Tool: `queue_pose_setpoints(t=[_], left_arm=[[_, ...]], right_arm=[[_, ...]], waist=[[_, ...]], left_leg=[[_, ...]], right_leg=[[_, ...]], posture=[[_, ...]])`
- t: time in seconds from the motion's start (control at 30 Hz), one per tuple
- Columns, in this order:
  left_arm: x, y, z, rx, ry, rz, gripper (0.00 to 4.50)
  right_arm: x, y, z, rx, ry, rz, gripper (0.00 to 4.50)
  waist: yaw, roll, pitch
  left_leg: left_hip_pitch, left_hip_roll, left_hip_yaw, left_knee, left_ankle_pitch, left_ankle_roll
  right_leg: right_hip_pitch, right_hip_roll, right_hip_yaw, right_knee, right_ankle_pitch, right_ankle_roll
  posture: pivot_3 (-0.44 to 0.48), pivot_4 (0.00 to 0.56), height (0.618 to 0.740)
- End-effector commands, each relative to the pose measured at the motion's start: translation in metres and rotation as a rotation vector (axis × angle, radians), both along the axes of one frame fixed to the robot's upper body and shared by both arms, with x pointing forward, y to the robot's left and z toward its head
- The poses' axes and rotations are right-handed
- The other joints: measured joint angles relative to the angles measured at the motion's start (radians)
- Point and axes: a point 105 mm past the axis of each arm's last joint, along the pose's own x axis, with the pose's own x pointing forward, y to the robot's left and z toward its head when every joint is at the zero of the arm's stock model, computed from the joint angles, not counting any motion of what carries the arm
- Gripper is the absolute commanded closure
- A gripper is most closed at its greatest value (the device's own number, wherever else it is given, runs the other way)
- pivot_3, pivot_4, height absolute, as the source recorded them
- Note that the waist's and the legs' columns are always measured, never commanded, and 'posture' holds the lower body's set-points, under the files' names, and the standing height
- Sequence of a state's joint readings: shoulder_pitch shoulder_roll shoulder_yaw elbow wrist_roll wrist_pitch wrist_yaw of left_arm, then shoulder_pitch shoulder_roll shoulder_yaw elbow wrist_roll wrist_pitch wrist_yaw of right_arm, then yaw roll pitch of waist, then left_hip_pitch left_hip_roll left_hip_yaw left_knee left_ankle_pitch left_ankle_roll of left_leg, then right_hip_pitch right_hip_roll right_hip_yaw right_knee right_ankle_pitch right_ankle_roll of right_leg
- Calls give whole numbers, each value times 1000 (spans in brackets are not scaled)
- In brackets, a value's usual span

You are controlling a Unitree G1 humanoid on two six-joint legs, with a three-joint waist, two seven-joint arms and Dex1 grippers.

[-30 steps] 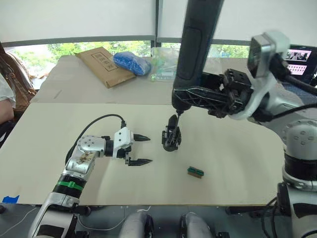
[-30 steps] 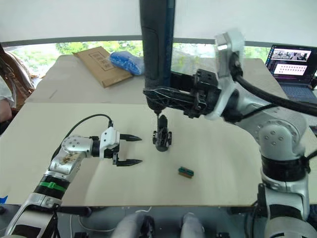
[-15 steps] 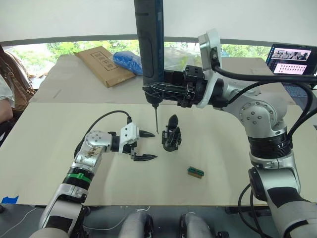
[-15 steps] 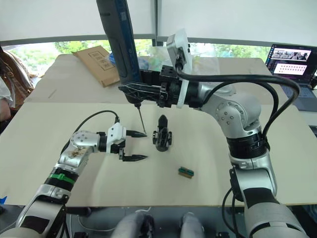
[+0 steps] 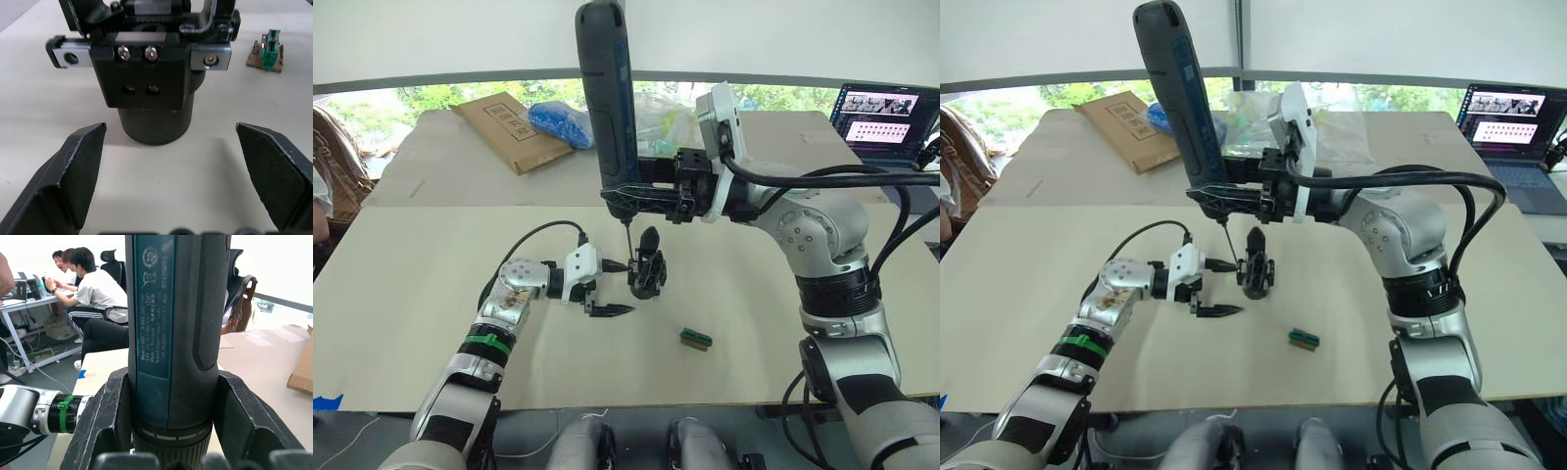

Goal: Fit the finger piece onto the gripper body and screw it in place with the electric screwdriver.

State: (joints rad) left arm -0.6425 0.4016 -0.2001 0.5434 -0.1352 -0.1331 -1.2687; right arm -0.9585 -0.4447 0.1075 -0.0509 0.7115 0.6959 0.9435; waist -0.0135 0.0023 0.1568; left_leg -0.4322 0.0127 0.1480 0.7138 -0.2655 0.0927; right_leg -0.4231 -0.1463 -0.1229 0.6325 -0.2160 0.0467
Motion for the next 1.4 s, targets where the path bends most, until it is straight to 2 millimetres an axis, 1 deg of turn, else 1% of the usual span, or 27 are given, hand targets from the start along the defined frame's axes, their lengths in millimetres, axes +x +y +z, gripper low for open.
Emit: queue_pose_setpoints(t=[0.03, 0.3, 0.9, 1.4], left_arm=[[2, -6, 10, -4, -52, -24, 0], [3, -11, 11, -14, -63, -29, 0], [6, -14, 14, -27, -72, -32, 0], [5, -17, 15, -34, -73, -42, 0]], right_arm=[[-9, -3, 16, 48, -93, 13, 2587], [-9, -5, 12, 42, -89, 5, 2587], [-6, -10, 7, -15, -97, 0, 2587], [-6, -10, 4, -20, -90, -1, 2587]], waist=[[1, 0, 0], [0, 0, 0], [0, 0, 0], [0, 0, 0]], left_leg=[[0, 0, 0, 0, 0, 0], [0, 0, 0, 0, 0, 0], [0, 0, 0, 0, 0, 0], [0, 0, 0, 0, 0, 0]], right_leg=[[0, 0, 0, 0, 0, 0], [0, 0, 0, 0, 0, 0], [0, 0, 0, 0, 0, 0], [0, 0, 0, 0, 0, 0]], posture=[[0, 150, 732], [0, 150, 732], [0, 150, 732], [0, 150, 732]])
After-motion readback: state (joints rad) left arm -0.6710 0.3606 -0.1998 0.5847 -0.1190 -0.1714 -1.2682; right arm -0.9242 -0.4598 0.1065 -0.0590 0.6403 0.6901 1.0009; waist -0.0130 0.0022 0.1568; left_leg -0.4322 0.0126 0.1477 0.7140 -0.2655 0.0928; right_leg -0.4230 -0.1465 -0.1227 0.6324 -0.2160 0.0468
